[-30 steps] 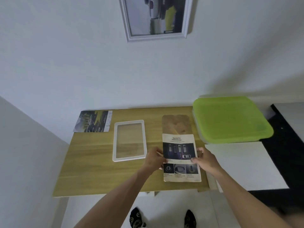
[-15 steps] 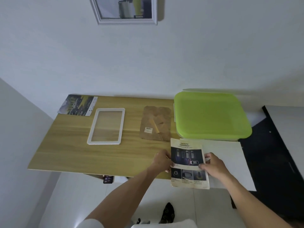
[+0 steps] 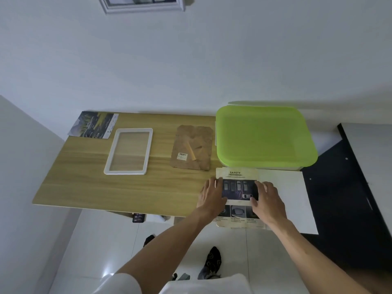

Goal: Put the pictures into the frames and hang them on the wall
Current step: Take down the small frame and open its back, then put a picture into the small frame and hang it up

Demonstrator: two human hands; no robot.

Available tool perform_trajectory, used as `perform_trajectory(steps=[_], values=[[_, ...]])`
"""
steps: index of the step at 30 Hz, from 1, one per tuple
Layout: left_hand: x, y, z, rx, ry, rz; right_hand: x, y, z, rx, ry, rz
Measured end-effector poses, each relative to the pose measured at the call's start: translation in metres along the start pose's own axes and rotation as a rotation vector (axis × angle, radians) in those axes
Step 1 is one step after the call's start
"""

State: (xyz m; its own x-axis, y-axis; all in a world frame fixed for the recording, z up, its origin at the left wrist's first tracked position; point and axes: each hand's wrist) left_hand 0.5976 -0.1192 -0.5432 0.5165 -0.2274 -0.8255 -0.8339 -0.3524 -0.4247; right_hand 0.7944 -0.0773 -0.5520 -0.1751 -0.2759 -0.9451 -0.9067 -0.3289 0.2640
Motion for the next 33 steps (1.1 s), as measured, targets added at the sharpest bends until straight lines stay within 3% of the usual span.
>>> perform_trajectory(steps=[3,9,16,22,33], values=[[0.011,0.005,0.002,0.175,0.043,0.178,0.009,-0.004,0.003,-0.138,-0.029,-0.052],[0.023,0.009,0.007,0.164,0.124,0.247,0.017,-0.006,0.001,-0.172,0.063,-0.099],[-0.003,0.022,0.001,0.252,-0.047,0.088,0.005,0.007,0.005,-0.374,-0.170,-0.110],[-0.055,0.068,0.010,0.153,-0.219,0.023,-0.006,0.074,0.044,-0.605,-0.191,0.025],[-0.185,0.220,0.043,-0.061,-0.374,0.034,-0.014,0.250,0.149,-0.620,-0.184,0.087]])
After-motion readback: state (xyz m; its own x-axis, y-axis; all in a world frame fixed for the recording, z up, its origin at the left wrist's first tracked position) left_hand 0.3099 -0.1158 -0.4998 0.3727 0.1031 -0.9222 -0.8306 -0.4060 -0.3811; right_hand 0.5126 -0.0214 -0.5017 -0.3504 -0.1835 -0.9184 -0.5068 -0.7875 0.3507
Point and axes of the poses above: each hand's wrist, its own z-axis towards the middle knuckle, its own x-axis out of the palm, y = z × x, and after that the axes turned 8 degrees about -x, right-handed
